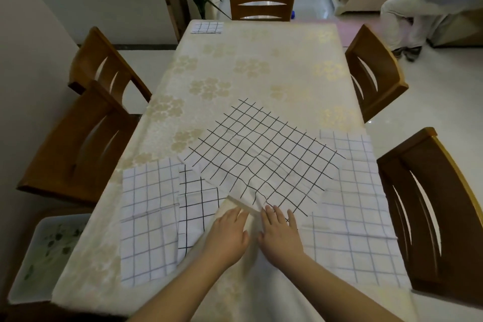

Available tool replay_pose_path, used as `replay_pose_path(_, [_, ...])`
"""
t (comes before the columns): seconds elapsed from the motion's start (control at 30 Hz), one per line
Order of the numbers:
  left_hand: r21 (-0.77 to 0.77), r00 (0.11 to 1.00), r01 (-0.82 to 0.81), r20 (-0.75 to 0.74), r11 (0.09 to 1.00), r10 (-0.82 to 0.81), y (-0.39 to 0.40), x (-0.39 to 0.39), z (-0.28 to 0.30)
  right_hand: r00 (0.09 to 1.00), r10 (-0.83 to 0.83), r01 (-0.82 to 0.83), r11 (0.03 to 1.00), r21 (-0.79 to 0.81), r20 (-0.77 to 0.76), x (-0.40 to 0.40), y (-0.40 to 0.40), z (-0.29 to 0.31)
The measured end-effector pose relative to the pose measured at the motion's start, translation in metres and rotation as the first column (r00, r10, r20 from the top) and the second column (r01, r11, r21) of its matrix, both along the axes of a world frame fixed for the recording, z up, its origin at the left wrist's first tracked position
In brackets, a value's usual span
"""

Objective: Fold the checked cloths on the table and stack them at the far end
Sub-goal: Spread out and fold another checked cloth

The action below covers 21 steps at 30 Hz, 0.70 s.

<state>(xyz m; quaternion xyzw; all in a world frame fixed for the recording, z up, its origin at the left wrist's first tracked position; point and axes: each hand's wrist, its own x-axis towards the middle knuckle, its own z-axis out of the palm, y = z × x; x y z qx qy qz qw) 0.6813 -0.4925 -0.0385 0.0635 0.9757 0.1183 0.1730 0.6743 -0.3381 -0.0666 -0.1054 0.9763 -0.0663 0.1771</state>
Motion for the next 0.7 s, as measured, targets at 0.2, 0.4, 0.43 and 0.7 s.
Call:
replay_pose_path(0.2, [0.192, 0.997, -0.075, 0.038, 0.978, 0.069, -0.032, 0.029, -0.009, 0.998, 0.046, -0.046, 0.999, -0.015, 0.032, 0.054, -0.03, 0.009])
replay_pose_path(0.4, [0.534, 0.914, -0.405, 0.223, 0.742, 0.338, -0.067, 0.061, -0.02, 0.991, 0.105, -0.104, 0.994, -0.014, 0.08, 0.106, -0.068, 0.011])
replay_pose_path(0.43, [0.565, 0.893, -0.449, 0.249, 0.692, 0.376, -0.073, 0.066, -0.023, 0.99, 0.12, -0.119, 0.993, -0.013, 0.071, 0.113, -0.073, 0.012])
replay_pose_path(0.7, [0.625, 0.825, -0.556, 0.333, 0.549, 0.456, -0.095, 0.085, -0.031, 0.991, 0.122, -0.12, 0.992, -0.036, 0.055, 0.119, -0.076, 0.021])
